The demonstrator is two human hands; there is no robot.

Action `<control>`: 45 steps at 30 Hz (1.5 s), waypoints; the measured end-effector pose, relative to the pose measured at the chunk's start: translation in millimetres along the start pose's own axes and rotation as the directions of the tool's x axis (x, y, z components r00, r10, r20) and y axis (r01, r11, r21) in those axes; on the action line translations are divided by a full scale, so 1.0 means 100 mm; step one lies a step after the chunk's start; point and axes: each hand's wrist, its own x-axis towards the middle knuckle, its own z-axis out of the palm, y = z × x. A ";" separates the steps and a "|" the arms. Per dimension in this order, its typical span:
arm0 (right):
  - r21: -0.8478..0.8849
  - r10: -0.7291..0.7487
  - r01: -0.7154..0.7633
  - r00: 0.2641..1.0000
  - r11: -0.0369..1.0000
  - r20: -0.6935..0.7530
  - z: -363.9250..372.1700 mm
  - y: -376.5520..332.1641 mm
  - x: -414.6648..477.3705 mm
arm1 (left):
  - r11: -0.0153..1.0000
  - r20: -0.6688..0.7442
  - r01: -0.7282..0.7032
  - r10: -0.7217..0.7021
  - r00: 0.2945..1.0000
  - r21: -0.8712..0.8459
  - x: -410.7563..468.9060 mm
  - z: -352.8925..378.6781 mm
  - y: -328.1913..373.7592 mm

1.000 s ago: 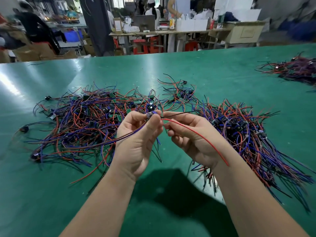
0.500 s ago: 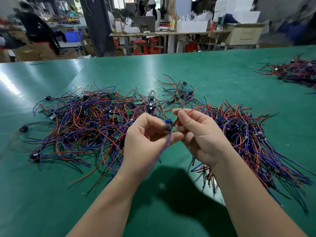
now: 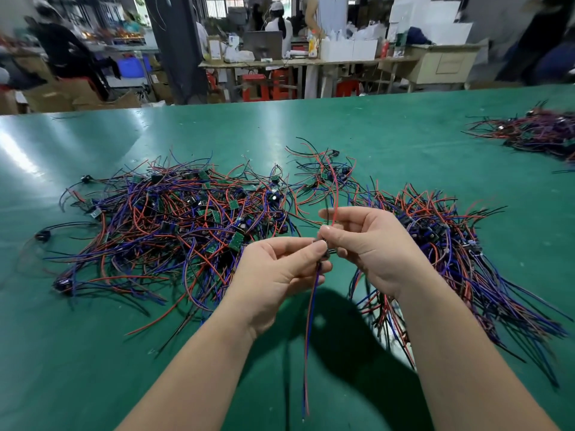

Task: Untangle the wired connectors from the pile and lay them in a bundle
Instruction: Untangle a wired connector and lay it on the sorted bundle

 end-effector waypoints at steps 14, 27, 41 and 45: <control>0.126 -0.049 0.092 0.952 0.988 -0.303 -0.10 -0.09 0.03 | 0.906 0.333 0.236 -0.356 0.873 0.350 -0.11 -0.06 0.02; 0.385 -0.188 0.472 0.791 0.793 -0.583 -0.08 -0.11 0.04 | 0.958 0.376 0.181 -0.255 0.891 0.222 -0.05 -0.23 0.14; -0.591 -0.407 0.314 0.913 0.743 -0.027 0.25 0.15 -0.05 | 0.997 -0.061 0.064 -0.066 0.996 -0.031 0.13 -0.23 0.03; -0.568 -0.535 0.388 0.837 0.726 -0.113 0.24 0.11 -0.06 | 1.000 -0.031 0.000 0.000 1.000 0.007 0.13 -0.20 0.07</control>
